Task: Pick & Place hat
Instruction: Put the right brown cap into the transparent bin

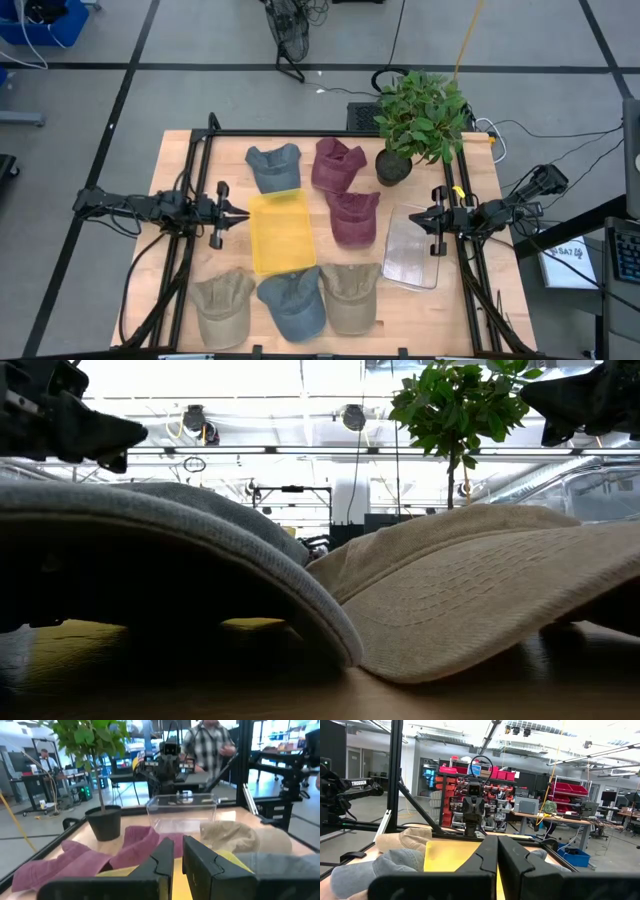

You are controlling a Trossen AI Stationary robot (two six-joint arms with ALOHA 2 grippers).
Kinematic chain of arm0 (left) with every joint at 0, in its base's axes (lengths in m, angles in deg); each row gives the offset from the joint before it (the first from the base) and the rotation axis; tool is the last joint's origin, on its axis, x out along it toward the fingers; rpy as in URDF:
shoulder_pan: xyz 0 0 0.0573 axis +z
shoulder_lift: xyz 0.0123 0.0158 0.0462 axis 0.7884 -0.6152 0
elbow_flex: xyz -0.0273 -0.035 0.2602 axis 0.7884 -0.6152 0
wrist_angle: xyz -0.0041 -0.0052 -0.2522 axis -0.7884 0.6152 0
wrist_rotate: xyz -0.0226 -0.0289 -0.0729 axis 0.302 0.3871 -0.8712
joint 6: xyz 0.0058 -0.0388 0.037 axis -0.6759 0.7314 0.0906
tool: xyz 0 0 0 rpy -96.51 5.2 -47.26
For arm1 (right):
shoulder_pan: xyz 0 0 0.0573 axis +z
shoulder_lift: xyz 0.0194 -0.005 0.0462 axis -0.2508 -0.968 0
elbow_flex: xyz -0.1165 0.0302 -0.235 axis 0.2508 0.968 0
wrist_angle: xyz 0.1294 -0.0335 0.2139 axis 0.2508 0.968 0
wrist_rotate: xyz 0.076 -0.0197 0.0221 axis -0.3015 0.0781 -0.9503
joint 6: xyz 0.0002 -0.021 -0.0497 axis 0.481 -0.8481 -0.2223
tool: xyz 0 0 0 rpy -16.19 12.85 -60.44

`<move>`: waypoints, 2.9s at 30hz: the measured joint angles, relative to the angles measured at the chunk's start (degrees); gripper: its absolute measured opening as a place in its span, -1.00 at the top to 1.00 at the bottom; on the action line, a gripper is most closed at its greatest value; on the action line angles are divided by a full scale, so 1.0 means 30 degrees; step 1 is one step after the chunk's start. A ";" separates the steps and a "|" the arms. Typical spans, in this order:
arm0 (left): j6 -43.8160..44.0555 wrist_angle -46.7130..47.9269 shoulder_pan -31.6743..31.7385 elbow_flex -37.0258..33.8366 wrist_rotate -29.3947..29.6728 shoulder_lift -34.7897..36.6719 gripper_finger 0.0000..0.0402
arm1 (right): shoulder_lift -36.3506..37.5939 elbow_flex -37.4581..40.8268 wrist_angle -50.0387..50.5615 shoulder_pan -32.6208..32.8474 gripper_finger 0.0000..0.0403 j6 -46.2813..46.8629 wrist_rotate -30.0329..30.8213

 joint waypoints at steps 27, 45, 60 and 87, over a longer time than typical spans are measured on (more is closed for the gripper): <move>0.2117 -0.2218 -0.0004 0.0000 0.0583 -0.0180 0.77 | -0.0105 0.0000 -0.0291 0.0000 1.00 -0.2001 0.0000; 0.1601 -0.3442 -0.0001 0.0007 0.4270 -0.1515 0.77 | -0.4380 -0.2573 -0.1715 -0.0015 0.55 -0.2641 0.0290; 0.1429 -0.3696 -0.0004 0.0022 0.3551 -0.2275 0.77 | -1.7801 -1.4391 0.4749 -0.0109 0.18 -0.1085 0.2925; 0.2785 -0.3218 -0.0004 0.0015 0.3357 -0.2871 0.77 | -3.0892 -2.8028 1.9430 -0.0503 -0.02 0.4335 -0.6998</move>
